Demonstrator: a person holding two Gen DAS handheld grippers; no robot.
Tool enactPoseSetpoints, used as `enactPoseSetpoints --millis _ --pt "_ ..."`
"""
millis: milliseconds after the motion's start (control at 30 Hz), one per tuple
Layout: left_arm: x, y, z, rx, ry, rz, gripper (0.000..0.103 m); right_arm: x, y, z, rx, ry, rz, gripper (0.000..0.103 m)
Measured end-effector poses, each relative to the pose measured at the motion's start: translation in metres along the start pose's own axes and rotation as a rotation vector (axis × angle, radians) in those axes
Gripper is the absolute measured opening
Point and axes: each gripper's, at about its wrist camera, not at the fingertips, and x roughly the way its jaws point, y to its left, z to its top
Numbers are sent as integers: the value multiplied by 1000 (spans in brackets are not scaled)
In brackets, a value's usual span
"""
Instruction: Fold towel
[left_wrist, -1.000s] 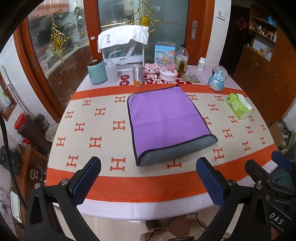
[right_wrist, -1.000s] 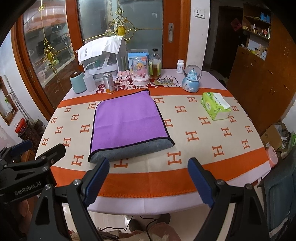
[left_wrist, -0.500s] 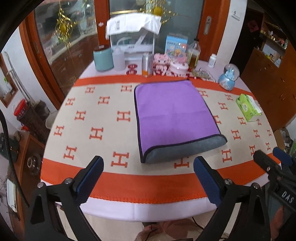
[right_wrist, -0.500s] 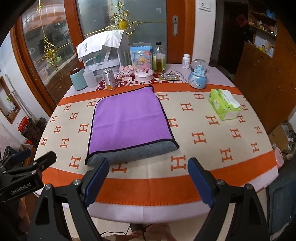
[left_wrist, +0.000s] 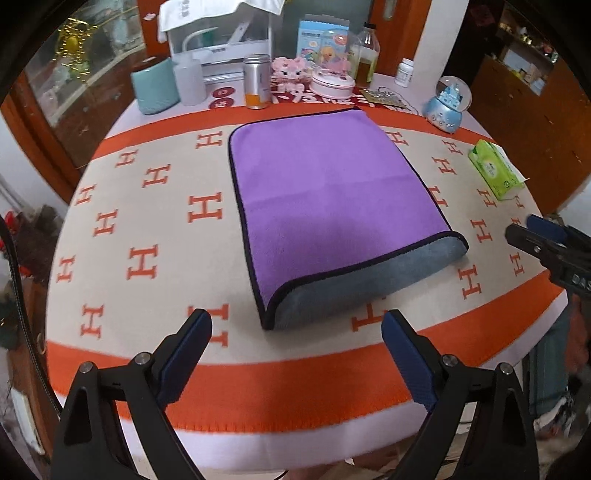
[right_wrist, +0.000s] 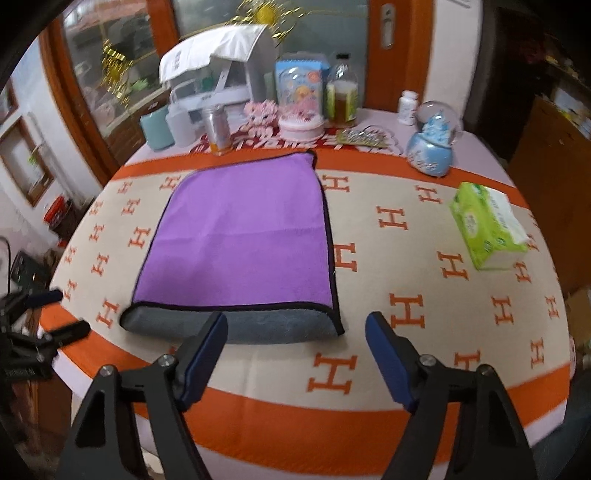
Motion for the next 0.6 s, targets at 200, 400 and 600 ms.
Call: enactPoseSetpoints --millis 200,400,600 --pt "41 17 9 -24 79 -107 69 44 -20 4 -81 85 67 61" --pt "71 18 15 6 130 -193 53 79 -28 7 -198 162 180 52" --pt "95 14 20 73 183 -210 44 102 -32 9 -257 229 248 38"
